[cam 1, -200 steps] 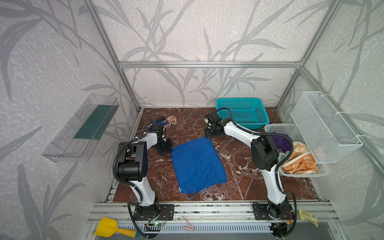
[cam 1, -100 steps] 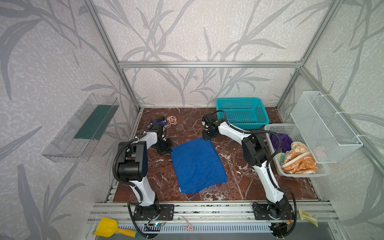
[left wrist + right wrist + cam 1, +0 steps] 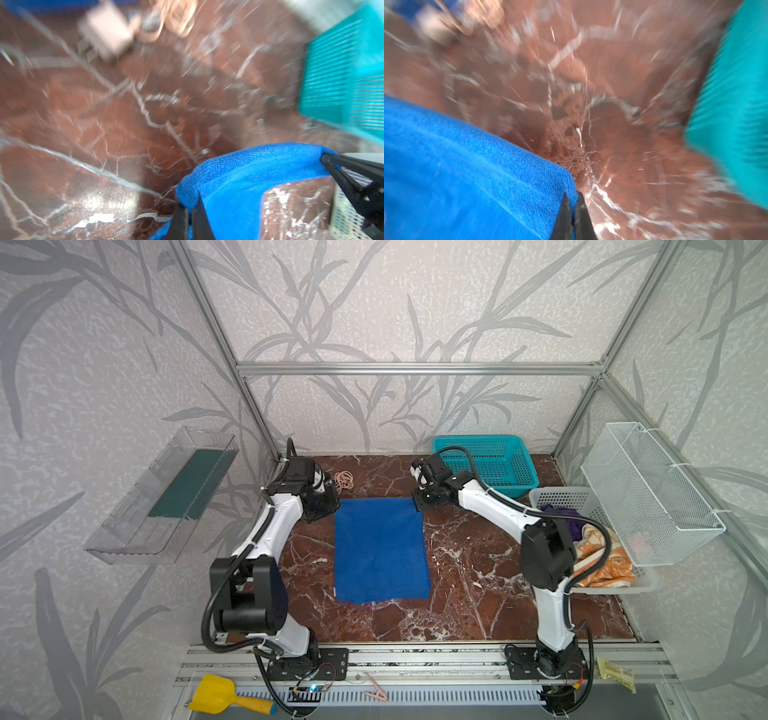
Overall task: Fold and stack the towels
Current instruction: 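Lift the far edge with both grippers and fold it toward the robot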
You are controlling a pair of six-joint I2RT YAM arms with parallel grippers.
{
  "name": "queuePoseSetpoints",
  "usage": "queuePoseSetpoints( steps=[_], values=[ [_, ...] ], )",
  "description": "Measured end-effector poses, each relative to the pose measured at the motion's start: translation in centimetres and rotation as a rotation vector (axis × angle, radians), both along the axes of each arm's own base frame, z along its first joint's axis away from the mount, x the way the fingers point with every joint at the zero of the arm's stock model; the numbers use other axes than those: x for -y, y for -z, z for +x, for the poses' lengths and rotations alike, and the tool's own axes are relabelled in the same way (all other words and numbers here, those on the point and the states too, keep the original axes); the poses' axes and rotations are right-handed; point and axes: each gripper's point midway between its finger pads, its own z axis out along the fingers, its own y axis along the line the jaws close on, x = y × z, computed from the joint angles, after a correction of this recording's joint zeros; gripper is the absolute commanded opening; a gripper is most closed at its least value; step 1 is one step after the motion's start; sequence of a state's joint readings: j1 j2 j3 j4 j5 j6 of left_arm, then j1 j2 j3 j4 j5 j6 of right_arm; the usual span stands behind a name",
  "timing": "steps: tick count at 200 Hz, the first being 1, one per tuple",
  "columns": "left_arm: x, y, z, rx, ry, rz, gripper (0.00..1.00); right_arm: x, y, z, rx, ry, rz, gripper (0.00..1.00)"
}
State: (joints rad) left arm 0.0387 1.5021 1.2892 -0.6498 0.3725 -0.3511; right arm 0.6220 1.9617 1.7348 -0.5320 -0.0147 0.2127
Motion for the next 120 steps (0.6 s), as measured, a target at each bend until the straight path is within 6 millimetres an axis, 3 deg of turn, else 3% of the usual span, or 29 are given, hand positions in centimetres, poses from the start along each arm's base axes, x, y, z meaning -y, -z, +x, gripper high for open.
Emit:
queuePoseSetpoints(
  steps=[31,52,85,120],
  values=[
    [0.9,-9.4,-1.2,0.299,0.039,0.005,0.00,2.1,-14.9,-3.2,0.315,0.006,0.162,0.00],
    [1.8,-14.0,-2.8,0.441,0.072,0.003,0.00,3.7,-21.4,-6.5,0.468,0.000,0.221,0.00],
    [3.3,-19.3,-5.8,0.601,0.128,0.001,0.00,5.1,-25.7,-10.9,0.588,-0.022,0.234,0.00],
    [4.9,-23.5,-8.9,0.718,0.184,-0.016,0.00,6.8,-26.5,-13.6,0.611,-0.020,0.214,0.00]
  ],
)
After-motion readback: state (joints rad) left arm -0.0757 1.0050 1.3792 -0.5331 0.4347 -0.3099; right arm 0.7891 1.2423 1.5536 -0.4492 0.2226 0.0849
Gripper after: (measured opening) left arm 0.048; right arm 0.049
